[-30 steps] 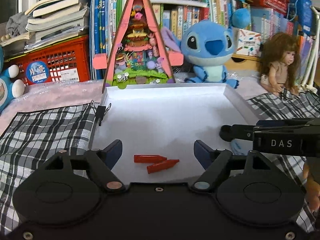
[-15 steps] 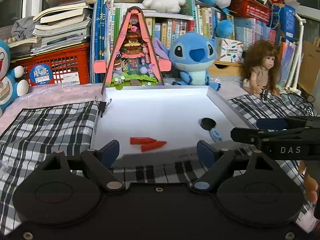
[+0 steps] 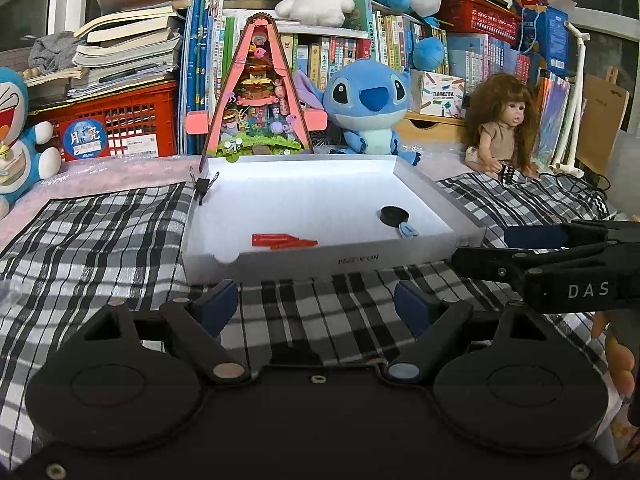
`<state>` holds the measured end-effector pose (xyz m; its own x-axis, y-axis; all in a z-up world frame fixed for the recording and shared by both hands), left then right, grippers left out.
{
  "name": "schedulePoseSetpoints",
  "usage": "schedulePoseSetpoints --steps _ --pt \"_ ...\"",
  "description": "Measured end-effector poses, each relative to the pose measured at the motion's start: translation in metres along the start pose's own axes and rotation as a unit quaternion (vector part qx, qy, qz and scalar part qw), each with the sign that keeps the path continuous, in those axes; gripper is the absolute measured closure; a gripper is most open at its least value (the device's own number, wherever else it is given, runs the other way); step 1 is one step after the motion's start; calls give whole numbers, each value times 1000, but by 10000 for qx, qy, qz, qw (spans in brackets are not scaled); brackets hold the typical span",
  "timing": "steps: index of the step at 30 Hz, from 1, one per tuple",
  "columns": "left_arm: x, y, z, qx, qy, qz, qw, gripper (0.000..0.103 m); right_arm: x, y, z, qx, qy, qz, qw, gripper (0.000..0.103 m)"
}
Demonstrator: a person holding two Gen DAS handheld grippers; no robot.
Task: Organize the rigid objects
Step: 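Move both grippers back toward the binder clip and remaining objects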
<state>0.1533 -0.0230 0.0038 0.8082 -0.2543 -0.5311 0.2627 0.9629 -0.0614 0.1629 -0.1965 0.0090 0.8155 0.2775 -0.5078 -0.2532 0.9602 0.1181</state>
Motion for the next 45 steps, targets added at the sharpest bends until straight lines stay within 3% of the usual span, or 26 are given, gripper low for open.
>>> schedulePoseSetpoints --steps 10,20,29,35,40,43,45 --pt "-24 3 -26 125 -211 28 9997 18 -25 3 -26 -214 -90 -123 9997 12" --pt "-32 5 -55 145 -51 25 9999 18 -32 4 -53 -287 112 -142 9994 12" --pt "-31 -5 -73 5 244 -363 9990 48 -37 13 -69 -343 226 2 9992 12" --pt "-28 -19 -73 35 236 -530 9983 53 -36 22 -77 -374 357 125 9986 24" --pt "-16 -24 -69 -170 204 -394 9989 58 -34 27 -82 -377 388 163 9984 36" --pt "-12 -26 -67 -210 194 -370 9989 73 -34 29 -82 -322 374 211 9986 40" --pt "-12 -27 -66 -215 186 -346 9990 73 -33 31 -82 -296 364 235 9986 44"
Point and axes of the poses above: each gripper's, at about its wrist camera, not at the fingertips, and x roughly the way its jaws point, y to its left, z to its top, the point moved 9 cm from there along x, roughly the way its jaws point, and after that the axes turned 1 degree about -y, right-handed, at the moved point
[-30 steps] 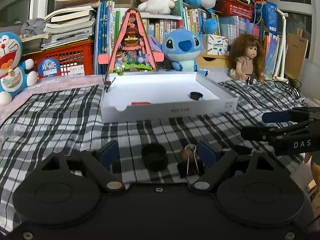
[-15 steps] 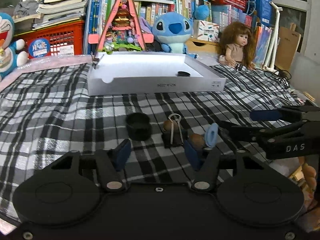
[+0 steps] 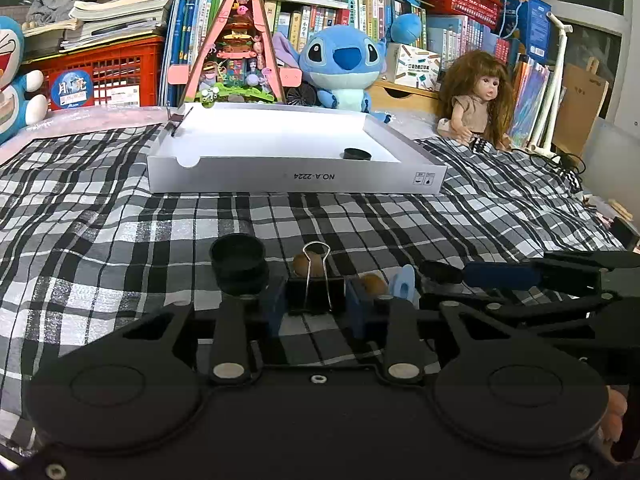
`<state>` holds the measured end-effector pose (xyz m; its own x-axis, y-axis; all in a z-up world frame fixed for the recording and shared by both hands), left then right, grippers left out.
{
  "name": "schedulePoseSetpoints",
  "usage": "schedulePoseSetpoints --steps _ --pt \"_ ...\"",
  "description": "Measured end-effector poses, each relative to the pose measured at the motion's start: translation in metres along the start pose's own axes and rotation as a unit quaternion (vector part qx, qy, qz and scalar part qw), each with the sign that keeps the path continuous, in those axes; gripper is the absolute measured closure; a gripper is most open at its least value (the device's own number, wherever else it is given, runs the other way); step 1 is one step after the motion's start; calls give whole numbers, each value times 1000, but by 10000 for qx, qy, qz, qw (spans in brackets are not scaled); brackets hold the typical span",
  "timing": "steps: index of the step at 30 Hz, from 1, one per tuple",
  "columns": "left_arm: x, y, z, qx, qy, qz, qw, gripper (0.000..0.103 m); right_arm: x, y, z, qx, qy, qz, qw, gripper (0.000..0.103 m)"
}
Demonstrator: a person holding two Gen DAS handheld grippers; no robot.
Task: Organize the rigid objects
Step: 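Move both grippers back toward the binder clip and remaining objects, then grasp the black binder clip with the left gripper while the right gripper grasps the clear plastic cap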
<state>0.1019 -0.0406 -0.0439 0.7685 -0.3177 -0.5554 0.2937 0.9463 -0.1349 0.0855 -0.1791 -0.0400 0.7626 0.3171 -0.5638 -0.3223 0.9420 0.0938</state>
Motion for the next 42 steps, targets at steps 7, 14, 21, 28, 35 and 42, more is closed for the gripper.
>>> schedulePoseSetpoints --steps 7,14,21,28,35,42 --pt "-7 2 -2 100 -35 34 9999 73 -2 0 1 175 -35 64 9998 64" --pt "-16 6 2 97 -114 48 9999 73 -5 1 3 165 -91 52 9998 70" --pt "-24 8 0 118 -141 48 9998 73 -12 2 6 56 -195 -12 9998 70" --pt "-28 14 -8 86 -74 111 9999 73 -16 -6 4 143 -208 -112 9996 70" --pt "-31 14 -8 88 -136 136 9998 73 -19 -11 4 201 -232 -181 9994 70" --pt "-35 14 1 -4 -204 130 9997 82 -20 -11 8 212 -309 -205 9991 71"
Point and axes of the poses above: each gripper's, at about its wrist camera, not at the fingertips, and x roughly the way its jaws point, y to its left, z to its top, the point moved 9 cm from there along x, roughly the way its jaws point, and after that the axes turned 1 degree about -y, right-handed, at the moved point
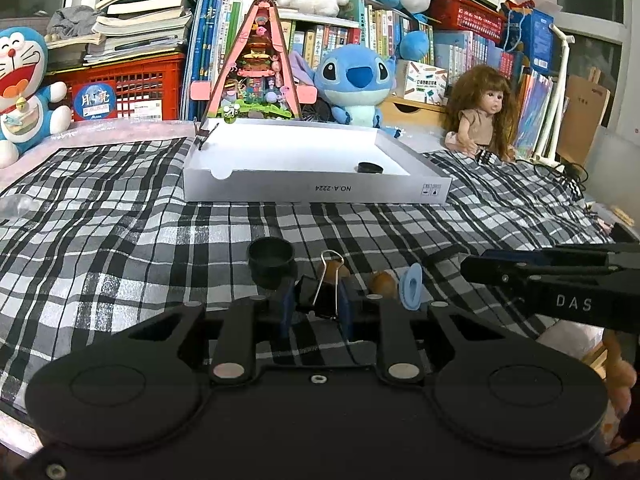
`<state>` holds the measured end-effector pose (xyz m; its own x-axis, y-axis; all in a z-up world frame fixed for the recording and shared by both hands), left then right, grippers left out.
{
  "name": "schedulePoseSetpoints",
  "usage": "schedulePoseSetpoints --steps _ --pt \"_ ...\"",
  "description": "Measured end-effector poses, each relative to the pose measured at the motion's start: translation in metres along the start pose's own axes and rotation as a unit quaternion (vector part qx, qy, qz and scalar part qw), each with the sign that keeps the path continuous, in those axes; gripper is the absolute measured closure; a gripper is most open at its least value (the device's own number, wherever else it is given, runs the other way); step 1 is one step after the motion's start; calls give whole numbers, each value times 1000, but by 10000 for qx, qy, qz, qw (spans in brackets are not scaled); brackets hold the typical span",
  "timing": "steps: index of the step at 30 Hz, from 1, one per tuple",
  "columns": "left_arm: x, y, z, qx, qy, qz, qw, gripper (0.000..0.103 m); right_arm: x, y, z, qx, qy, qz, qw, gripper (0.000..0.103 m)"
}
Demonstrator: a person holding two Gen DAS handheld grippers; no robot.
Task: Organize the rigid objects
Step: 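Grasp the black binder clip with the left gripper while the right gripper grasps the clear plastic cap, then carry the binder clip and clear cap over the white tray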
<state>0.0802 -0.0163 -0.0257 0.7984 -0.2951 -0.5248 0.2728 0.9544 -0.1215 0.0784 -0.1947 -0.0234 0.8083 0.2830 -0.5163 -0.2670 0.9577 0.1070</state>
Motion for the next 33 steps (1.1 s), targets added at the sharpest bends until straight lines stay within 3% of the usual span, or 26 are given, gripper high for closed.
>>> schedulePoseSetpoints --steps 17,33 --pt "0 5 5 -39 -46 113 9999 82 2 -1 5 -41 -41 -68 10000 71" --pt "6 16 62 -341 -308 36 9989 82 8 -4 36 -29 -296 -85 9995 71"
Point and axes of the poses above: each gripper's, at about its wrist camera, not at the fingertips, and x roughly the way its jaws point, y to its left, z to its top, the point moved 9 cm from there along x, roughly the way its jaws point, and after that the axes turned 1 degree about -y, right-handed, at the moved point
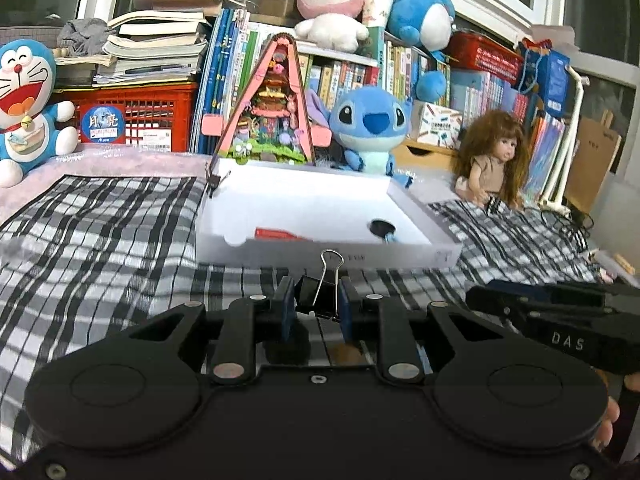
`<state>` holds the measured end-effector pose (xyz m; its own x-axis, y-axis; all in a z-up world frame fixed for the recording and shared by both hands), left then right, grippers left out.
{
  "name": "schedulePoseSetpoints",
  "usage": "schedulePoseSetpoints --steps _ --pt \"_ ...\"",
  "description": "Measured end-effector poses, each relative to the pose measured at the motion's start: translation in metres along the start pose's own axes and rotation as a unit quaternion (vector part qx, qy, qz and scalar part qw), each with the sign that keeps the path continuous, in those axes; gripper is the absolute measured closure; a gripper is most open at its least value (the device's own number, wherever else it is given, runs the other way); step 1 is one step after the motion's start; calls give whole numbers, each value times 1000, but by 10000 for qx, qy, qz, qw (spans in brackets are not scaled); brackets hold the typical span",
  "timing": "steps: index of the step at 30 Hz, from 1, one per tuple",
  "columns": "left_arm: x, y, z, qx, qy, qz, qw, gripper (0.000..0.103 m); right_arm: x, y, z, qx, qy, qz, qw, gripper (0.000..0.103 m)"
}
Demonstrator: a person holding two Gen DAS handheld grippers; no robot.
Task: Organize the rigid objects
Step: 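Carry the binder clip and clear cap over the white tray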
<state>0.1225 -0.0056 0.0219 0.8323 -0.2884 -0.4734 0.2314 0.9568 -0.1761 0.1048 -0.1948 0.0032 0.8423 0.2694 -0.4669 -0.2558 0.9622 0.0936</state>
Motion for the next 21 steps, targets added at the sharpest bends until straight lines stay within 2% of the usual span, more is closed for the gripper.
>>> schedulePoseSetpoints --steps 8,13,21 --pt "30 6 44 -263 -31 -70 9996 82 18 -14 27 130 -33 -92 9999 71" --pt "64 13 69 -589 130 -145 9981 82 36 -27 48 287 0 -143 9995 71" --pt "118 33 84 -1058 359 29 9937 82 82 -52 76 780 263 -149 9965 71"
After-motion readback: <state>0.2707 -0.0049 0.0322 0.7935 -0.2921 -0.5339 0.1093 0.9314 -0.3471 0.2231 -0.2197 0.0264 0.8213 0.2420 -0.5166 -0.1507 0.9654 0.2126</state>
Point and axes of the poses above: each gripper's, at about its wrist camera, not at the fingertips, and x roughly the way its jaws point, y to its left, z to its top, the point moved 9 cm from there along x, roughly the way its jaws point, and after that the axes turned 1 degree about -y, right-handed, at the moved point
